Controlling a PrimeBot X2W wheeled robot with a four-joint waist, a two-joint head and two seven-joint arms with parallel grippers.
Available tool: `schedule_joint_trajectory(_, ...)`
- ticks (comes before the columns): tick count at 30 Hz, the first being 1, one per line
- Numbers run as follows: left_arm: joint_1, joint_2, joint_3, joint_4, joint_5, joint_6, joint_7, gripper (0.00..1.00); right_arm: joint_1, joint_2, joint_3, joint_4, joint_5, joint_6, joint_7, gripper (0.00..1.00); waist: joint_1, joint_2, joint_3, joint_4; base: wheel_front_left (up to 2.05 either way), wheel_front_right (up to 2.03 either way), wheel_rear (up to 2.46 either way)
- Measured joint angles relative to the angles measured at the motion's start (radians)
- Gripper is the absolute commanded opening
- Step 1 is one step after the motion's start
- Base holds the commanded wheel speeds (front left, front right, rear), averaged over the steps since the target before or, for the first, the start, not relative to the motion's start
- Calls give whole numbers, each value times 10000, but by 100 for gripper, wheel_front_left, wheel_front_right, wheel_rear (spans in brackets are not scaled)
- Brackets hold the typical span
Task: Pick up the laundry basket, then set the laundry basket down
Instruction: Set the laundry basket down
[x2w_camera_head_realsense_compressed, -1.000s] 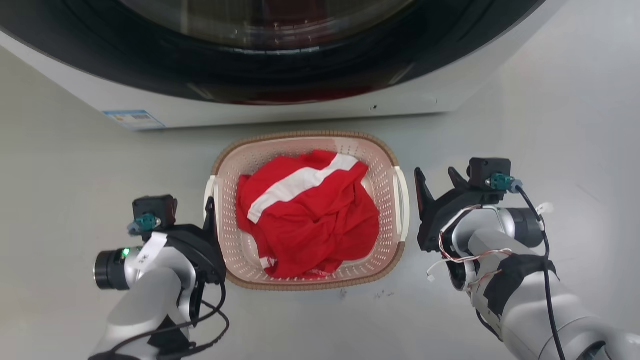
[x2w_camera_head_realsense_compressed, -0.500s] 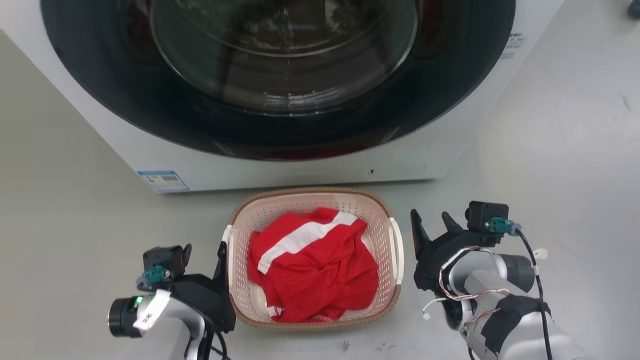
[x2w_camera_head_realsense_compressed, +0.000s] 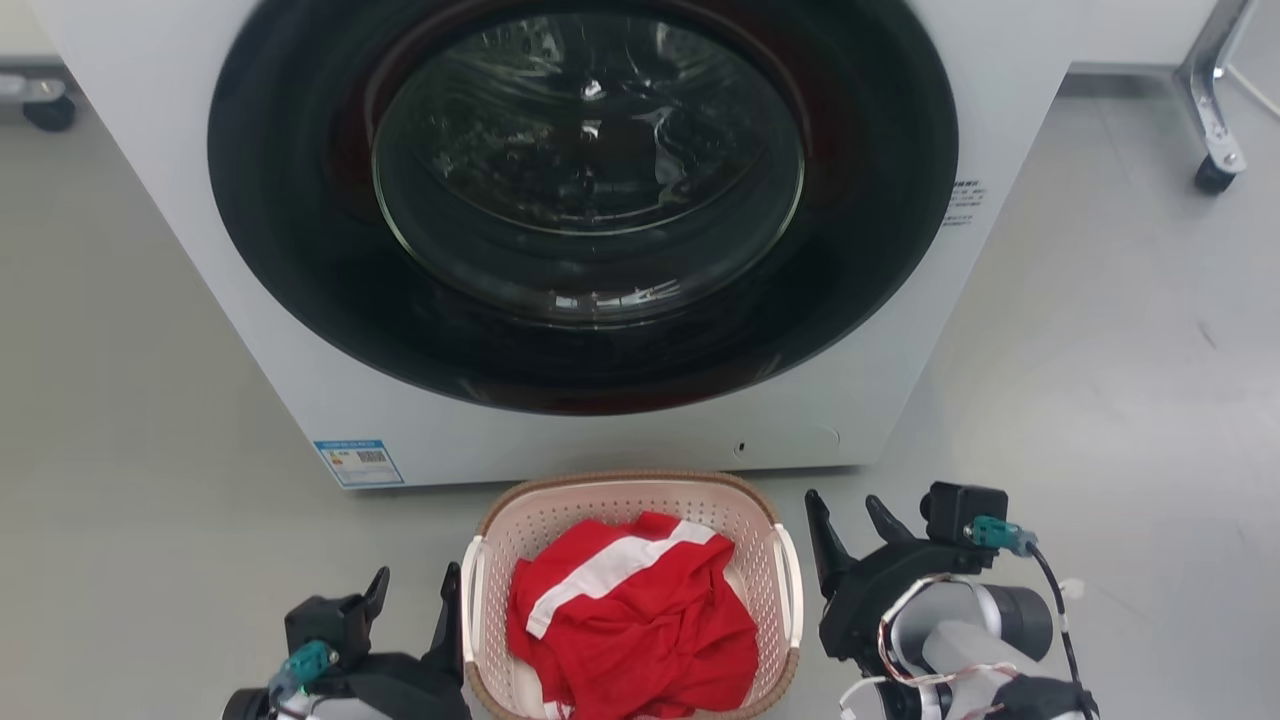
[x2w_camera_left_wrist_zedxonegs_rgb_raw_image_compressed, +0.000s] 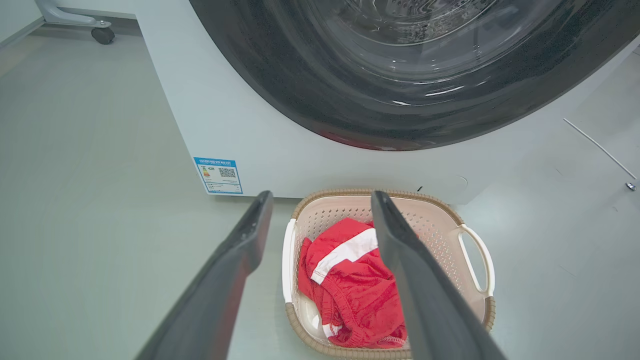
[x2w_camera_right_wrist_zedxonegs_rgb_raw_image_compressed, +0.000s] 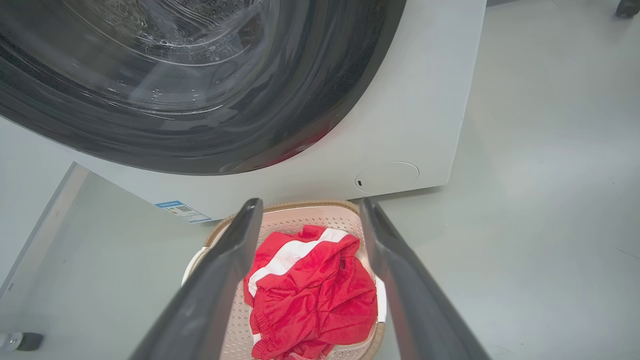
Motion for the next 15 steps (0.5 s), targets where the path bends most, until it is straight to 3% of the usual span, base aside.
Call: schedule_joint_trajectory(15,2597,219,874,-2905,899,257,0,100,2476,-403,-1310,-2754,-1764,-174,0,100,0,0,-1135,41,0,0,0)
